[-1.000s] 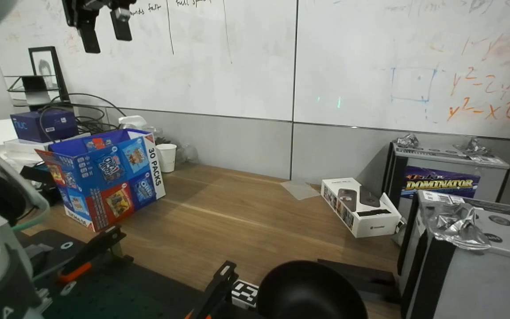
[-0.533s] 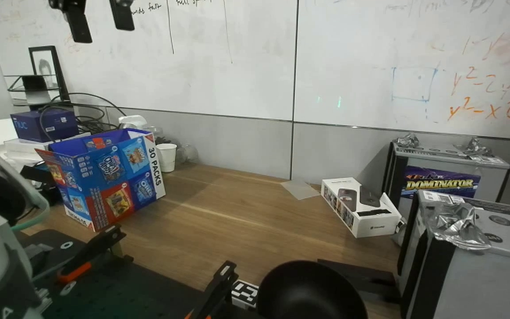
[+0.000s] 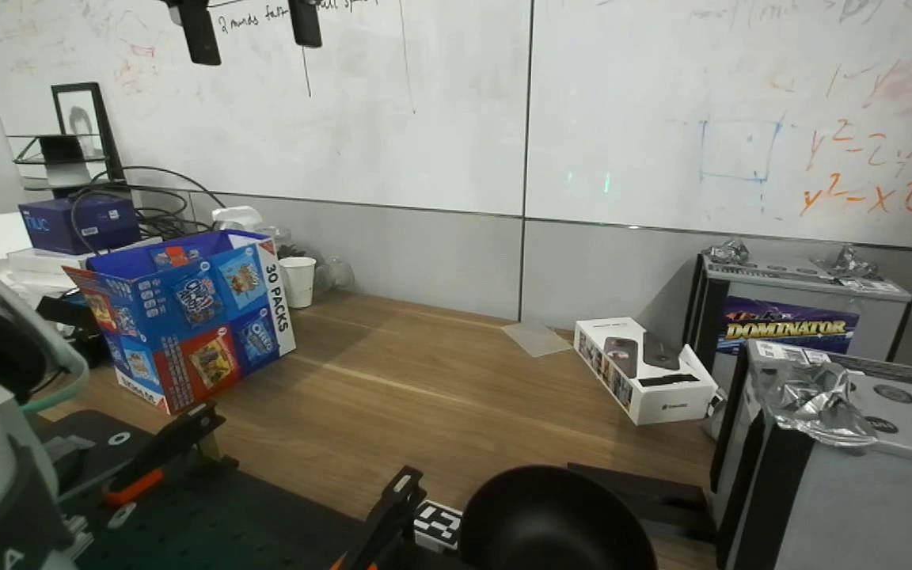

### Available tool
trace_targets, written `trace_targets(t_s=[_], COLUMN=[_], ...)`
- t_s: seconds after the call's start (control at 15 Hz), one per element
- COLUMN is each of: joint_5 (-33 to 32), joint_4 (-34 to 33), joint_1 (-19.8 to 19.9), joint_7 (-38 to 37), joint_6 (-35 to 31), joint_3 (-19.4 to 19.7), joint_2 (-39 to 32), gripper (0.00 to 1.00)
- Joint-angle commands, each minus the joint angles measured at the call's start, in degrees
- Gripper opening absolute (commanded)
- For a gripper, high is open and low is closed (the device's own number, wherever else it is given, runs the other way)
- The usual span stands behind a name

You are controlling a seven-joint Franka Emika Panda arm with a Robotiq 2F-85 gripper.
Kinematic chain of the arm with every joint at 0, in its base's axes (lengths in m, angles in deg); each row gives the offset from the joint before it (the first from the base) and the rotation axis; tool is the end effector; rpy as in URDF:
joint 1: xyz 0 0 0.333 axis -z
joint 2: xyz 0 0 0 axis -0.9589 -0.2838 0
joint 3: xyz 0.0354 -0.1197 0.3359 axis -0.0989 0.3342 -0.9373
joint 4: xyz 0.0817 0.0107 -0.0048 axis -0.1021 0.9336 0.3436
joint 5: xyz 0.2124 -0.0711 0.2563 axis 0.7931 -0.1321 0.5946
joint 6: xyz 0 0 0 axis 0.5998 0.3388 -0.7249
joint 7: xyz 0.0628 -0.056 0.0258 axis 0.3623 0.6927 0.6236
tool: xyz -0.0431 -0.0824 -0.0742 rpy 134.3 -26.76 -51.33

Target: Pick up all the ropes and pack them in the box

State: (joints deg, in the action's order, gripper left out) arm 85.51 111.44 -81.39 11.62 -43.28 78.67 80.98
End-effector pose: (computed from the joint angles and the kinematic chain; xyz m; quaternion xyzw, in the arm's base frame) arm 0.1552 0.0205 0.4990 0.9965 0.0678 0.0107 0.0480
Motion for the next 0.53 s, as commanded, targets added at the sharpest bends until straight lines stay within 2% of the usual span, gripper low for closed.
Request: trace_targets(t_s=[0.0, 0.47], joint_5=[-0.5, 0.5], joint_4=[-0.1, -0.1], joint_1=[1.7, 2.2], joint_7=[2.8, 2.0], joint_6=[-1.2, 0.0], joint_3=[0.2, -0.4], joint_2=[-0.1, -0.1], gripper=[1.0, 1.0])
